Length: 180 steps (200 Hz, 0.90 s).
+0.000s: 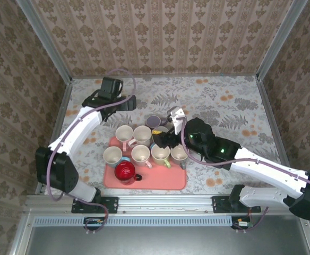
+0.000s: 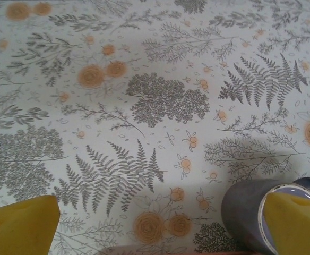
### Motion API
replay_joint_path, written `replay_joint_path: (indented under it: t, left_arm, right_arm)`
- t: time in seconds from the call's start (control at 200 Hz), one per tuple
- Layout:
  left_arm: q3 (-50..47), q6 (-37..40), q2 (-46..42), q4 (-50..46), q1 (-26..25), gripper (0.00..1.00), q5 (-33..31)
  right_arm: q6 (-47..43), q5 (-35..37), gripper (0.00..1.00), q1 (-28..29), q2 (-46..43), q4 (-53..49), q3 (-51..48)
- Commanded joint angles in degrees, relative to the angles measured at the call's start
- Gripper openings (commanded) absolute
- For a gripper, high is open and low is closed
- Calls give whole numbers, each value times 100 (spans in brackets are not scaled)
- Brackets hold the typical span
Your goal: Turn the mug right side up
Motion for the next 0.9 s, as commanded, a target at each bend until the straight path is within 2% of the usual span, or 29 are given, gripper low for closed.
replay_joint_path:
  t: [0.0, 0.075, 0.175, 0.255, 0.28, 0.435, 0.64, 0.895]
  left_arm:
    - [594, 154, 509, -514, -61, 100, 15]
    - [986, 243, 904, -672, -167, 100, -10]
    - [1415, 307, 1350, -750, -242, 100, 163]
    - [1845, 372, 1763, -976, -229, 100, 533]
    - [1958, 447, 1884, -1033, -431, 100, 649]
    - [2541, 952, 2510, -1527, -674, 100, 1259]
    - [2515, 1157, 2747, -1875, -928, 100, 1646]
    - [2200, 1245, 2878, -2022, -1171, 100, 1566]
  right_arm:
    - [307, 618, 89, -114, -312, -657, 204]
    - [289, 920, 90, -188, -514, -759, 144]
    - [191, 938, 91, -302, -713, -883, 74]
    - [129, 1027, 92, -360, -777, -1037, 84]
    - [105, 1051, 93, -371, -799, -1092, 83]
    - [10, 1044, 95, -520, -914, -1215, 50]
    - [-21, 997, 98, -646, -1036, -1272, 9]
    - [-17, 808, 99, -715, -1080, -1229, -13]
